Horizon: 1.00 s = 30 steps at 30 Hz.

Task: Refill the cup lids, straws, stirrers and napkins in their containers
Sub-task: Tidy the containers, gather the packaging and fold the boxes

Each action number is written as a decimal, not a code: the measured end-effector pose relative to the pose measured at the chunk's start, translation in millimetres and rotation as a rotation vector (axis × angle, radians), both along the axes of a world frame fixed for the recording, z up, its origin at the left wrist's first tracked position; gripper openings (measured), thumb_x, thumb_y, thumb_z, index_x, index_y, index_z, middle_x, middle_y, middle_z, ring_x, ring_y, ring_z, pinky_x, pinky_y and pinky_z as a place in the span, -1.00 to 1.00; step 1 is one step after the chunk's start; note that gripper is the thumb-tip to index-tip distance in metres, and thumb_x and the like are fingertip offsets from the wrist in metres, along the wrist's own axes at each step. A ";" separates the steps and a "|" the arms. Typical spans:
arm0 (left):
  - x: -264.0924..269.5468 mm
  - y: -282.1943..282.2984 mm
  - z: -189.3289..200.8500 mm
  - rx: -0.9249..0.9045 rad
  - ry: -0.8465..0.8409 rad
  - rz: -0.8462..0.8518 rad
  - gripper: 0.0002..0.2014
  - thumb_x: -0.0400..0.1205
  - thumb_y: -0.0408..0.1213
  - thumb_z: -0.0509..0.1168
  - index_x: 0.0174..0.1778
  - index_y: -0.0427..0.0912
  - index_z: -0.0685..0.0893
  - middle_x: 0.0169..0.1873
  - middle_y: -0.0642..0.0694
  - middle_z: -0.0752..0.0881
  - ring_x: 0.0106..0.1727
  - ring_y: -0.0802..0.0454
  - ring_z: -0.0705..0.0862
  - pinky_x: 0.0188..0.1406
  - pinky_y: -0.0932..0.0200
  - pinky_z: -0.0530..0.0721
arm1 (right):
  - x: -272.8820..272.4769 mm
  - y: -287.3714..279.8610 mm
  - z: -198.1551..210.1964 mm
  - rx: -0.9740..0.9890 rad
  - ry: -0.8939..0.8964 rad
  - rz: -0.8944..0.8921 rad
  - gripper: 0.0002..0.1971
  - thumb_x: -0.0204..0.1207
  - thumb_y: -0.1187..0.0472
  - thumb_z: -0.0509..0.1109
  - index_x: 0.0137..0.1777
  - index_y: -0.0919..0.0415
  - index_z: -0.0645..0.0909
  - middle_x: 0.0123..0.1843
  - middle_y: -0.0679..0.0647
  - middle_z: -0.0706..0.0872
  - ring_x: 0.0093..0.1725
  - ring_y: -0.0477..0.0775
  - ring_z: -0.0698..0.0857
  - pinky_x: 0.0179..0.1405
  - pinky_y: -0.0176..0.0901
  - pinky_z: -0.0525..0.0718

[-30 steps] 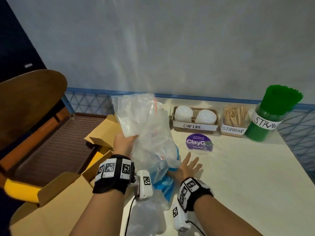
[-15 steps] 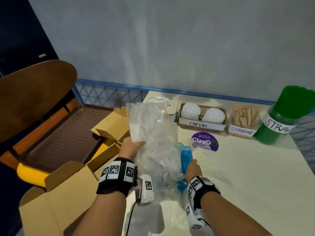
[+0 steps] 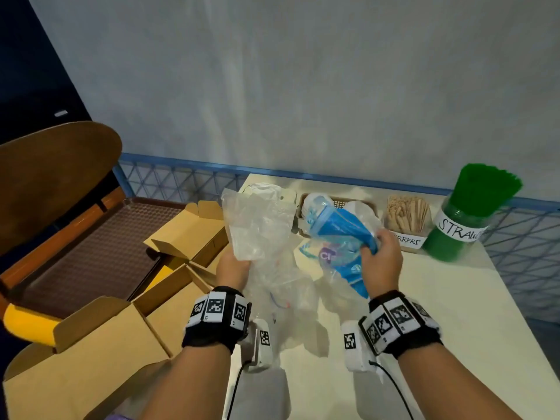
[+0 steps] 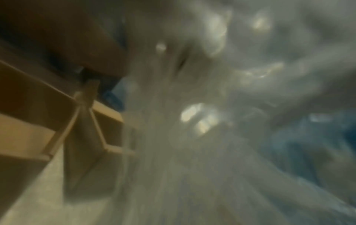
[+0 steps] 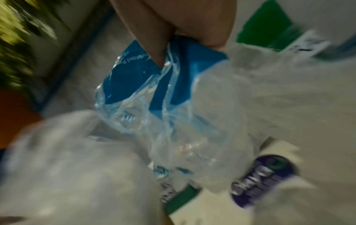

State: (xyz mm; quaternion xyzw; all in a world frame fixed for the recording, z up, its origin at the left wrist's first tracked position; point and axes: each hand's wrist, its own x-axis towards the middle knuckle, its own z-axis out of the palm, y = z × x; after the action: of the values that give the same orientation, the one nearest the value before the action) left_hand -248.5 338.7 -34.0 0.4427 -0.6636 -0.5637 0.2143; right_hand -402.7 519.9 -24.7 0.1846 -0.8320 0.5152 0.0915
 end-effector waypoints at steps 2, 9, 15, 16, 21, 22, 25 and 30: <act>-7.8 10.5 2.6 -0.071 -0.045 -0.030 -0.84 0.63 -0.27 0.26 0.05 -0.23 0.64 0.12 -0.30 0.69 0.17 -0.25 0.63 0.18 -0.03 0.54 | 18.4 -13.9 25.7 -0.086 0.147 0.076 -0.74 0.32 0.63 0.34 0.01 0.50 0.54 0.04 0.31 0.53 0.01 -0.05 0.40 -0.10 -0.53 0.29; -20.7 36.1 17.7 0.194 0.121 -0.041 -0.76 0.60 -0.57 0.07 -0.01 -0.30 0.62 0.01 -0.38 0.68 0.05 -0.27 0.67 0.19 -0.13 0.62 | 61.8 -54.6 5.9 0.227 0.146 0.525 -0.57 0.44 0.56 0.25 0.24 0.18 0.59 0.29 0.06 0.47 0.23 0.08 0.53 0.29 -0.20 0.56; -6.2 39.7 36.7 0.442 0.335 -0.242 -0.76 0.70 -0.21 0.12 0.21 -0.09 0.60 0.01 -0.08 0.75 0.02 0.08 0.72 -0.11 0.20 0.70 | 60.9 -66.5 -0.5 0.475 0.097 0.704 -0.64 0.59 0.29 0.06 0.27 0.32 0.57 0.28 0.19 0.60 0.26 0.21 0.48 0.39 -0.06 0.37; -5.3 36.1 35.6 0.421 0.334 -0.213 -0.69 0.66 -0.17 0.22 0.30 -0.16 0.57 0.09 -0.14 0.73 0.10 0.01 0.71 -0.03 0.17 0.69 | 63.2 -67.4 1.0 0.475 0.087 0.754 -0.63 0.57 0.29 0.04 0.24 0.33 0.58 0.26 0.21 0.62 0.24 0.23 0.51 0.37 -0.04 0.40; -1.7 15.4 14.7 0.317 0.135 0.131 -0.73 0.56 -0.27 0.40 -0.01 -0.43 0.62 -0.44 -0.12 0.70 -0.55 0.17 0.66 -0.57 0.35 0.58 | 78.3 -74.3 6.4 0.347 -0.152 0.905 -0.71 0.59 0.45 0.08 0.29 0.30 0.31 0.23 0.25 0.59 0.10 0.12 0.63 0.05 -0.25 0.56; 0.4 13.1 11.6 0.313 0.132 0.183 -0.78 0.54 -0.34 0.40 -0.01 -0.44 0.63 -0.48 -0.11 0.70 -0.54 0.12 0.66 -0.55 0.31 0.58 | 80.9 -77.1 7.2 0.330 -0.181 0.917 -0.74 0.57 0.47 0.08 0.23 0.28 0.30 0.12 0.22 0.58 -0.07 0.02 0.60 -0.14 -0.37 0.52; 7.6 5.1 8.9 0.309 0.150 0.333 -0.59 0.50 -0.51 0.39 0.27 -0.49 0.56 0.03 -0.32 0.71 -0.01 -0.21 0.71 -0.11 0.11 0.61 | 91.7 -85.7 8.6 0.218 -0.188 0.941 -0.78 0.55 0.47 0.12 0.12 0.22 0.34 -0.09 0.02 0.51 -0.28 -0.21 0.47 -0.31 -0.54 0.44; 37.2 -37.8 35.2 0.148 0.233 0.502 -0.51 0.51 -0.51 0.38 0.37 -0.44 0.49 0.35 -0.31 0.58 0.35 -0.23 0.57 0.30 0.03 0.53 | 96.2 -82.6 -17.9 -0.260 0.074 0.429 -0.87 0.57 0.37 0.17 0.02 0.14 0.38 -0.04 0.02 0.48 -0.08 -0.15 0.51 -0.12 -0.50 0.45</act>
State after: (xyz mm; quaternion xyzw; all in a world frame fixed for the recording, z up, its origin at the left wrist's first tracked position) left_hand -211.3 300.9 1.2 0.5396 -0.4611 -0.5873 0.3890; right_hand -306.5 437.4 -42.6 0.3623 -0.6965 0.6185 0.0334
